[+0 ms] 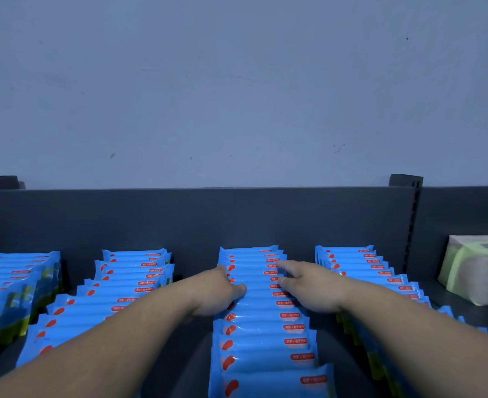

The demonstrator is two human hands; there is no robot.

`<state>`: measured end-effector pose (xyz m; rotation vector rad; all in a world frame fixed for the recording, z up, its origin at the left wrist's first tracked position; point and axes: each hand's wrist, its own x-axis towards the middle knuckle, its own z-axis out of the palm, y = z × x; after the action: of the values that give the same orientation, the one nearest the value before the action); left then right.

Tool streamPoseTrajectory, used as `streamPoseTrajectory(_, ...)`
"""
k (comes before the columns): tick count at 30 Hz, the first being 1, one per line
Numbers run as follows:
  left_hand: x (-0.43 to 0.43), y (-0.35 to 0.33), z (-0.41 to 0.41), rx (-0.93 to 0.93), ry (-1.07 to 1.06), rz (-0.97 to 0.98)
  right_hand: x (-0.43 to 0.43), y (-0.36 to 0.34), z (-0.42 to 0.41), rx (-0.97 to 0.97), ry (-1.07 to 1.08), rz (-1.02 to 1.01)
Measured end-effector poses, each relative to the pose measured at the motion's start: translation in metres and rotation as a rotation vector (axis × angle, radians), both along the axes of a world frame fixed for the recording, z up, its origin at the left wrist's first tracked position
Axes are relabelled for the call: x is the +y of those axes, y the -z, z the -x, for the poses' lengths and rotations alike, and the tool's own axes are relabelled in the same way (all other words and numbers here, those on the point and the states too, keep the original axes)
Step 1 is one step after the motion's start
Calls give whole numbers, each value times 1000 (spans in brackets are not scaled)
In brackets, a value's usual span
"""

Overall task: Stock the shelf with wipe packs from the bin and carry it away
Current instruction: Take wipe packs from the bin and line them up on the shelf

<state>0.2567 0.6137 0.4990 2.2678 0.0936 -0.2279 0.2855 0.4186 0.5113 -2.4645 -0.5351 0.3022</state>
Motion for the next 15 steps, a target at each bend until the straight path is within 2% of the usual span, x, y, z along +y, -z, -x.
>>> streamPoseTrajectory(4, 0, -3, 1, 13, 40, 14, -2, 1, -2, 37, -2, -34)
streamPoseTrajectory(8, 5, -4, -3, 22, 10, -11, -2, -6, -7, -29, 17, 18)
streamPoseTrajectory(15, 1, -18, -22, -35, -33, -220, 8, -14, -33, -69, 61, 219)
